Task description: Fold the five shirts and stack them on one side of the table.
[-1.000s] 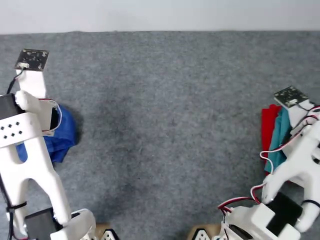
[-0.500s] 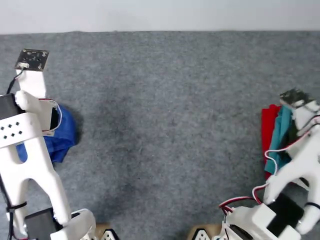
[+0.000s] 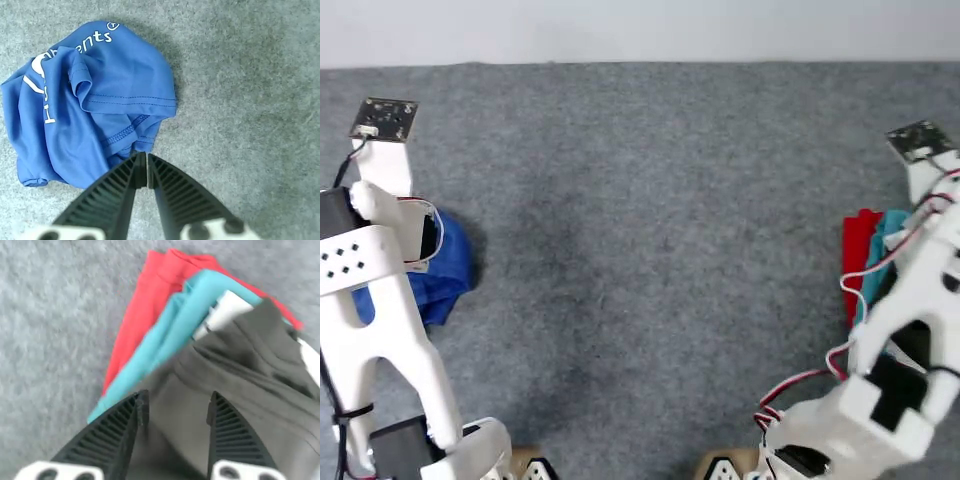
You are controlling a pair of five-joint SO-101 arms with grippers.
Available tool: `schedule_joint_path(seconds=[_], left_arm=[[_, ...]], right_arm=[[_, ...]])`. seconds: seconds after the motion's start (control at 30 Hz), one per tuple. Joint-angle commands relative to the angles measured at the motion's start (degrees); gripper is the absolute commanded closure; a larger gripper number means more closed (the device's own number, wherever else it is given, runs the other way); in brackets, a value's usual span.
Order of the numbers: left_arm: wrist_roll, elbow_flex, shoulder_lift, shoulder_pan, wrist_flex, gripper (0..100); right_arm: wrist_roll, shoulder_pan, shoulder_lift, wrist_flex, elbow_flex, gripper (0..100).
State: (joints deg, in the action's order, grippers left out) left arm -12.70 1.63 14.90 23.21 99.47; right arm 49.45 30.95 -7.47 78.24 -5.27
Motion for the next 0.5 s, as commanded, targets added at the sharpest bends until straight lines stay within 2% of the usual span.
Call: schedule_joint_path(seconds=[0.0,0.47], left_arm=[[-0.4,-0.5,1.8,-0.1,0.1,98],[-0.4,-0.5,1.8,-0.1,0.1,98]], right_arm=[[-3.7,-1.8,-2.7,-3.5,-3.1,80.5],[-5.5,-0.8,-5.1,-7.1,-5.8,80.9]])
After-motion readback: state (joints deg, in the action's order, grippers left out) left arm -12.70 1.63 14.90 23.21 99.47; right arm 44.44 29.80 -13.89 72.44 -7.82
